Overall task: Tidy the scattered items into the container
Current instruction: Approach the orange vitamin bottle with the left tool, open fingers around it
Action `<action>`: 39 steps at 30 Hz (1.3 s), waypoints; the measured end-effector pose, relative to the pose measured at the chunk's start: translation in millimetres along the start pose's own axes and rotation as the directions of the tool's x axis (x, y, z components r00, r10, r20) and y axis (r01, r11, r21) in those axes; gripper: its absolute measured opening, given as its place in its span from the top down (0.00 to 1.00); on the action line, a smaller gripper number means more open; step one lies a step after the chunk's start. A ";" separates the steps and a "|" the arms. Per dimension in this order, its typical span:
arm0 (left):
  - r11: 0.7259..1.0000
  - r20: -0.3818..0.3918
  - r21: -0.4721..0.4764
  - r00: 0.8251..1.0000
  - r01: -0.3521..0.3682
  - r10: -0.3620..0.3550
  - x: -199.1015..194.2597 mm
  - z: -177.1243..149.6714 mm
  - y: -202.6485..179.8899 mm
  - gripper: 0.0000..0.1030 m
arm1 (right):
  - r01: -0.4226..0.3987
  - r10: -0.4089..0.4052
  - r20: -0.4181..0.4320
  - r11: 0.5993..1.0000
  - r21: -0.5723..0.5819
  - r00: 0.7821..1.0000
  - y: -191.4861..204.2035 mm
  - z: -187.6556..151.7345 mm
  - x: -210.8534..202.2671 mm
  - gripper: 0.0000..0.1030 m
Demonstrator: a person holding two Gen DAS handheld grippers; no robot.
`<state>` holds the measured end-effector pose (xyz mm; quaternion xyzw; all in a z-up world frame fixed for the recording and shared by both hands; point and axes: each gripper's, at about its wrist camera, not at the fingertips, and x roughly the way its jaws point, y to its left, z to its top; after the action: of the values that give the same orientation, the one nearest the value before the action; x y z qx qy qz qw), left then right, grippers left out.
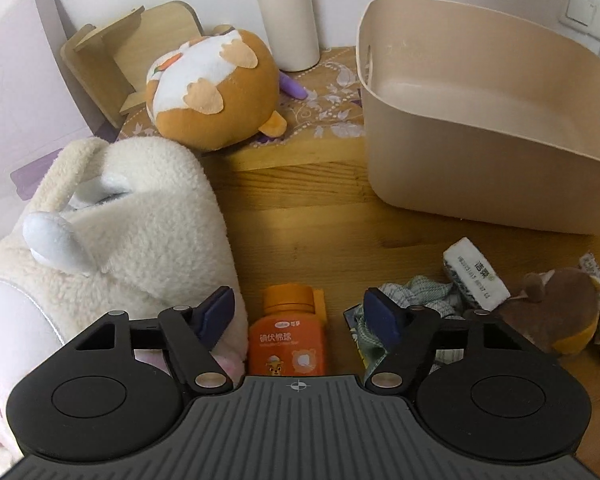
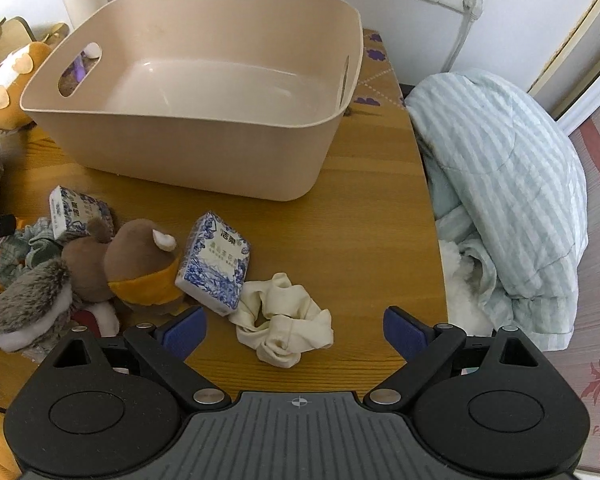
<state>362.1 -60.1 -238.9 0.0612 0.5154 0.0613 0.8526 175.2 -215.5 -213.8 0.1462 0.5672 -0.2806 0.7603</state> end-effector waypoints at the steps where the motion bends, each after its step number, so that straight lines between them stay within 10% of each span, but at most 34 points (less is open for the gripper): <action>1: 1.000 -0.004 0.003 1.000 -0.003 0.003 0.0 -0.4 -0.5 0.29 | 0.000 0.000 0.000 1.000 0.000 1.000 0.2 0.3 1.5 0.06; 16: 0.994 -0.123 0.084 0.989 -0.070 0.080 16.0 -5.7 -20.6 0.30 | 0.007 -0.007 -0.016 1.000 0.001 1.000 -3.3 0.5 17.0 0.09; 29: 1.000 -0.150 0.017 0.989 -0.008 0.010 21.4 0.6 -17.6 0.32 | -0.012 0.011 -0.028 1.000 -0.015 1.000 1.0 2.2 24.2 0.08; 39: 1.000 -0.115 0.022 0.993 0.014 -0.012 12.9 -4.4 -0.1 0.52 | -0.016 0.015 -0.037 1.000 -0.015 0.999 1.4 2.3 26.7 0.08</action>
<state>364.1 -57.9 -252.2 0.0638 0.5647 0.0533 0.8211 183.1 -222.5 -238.5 0.1499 0.5820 -0.2676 0.7531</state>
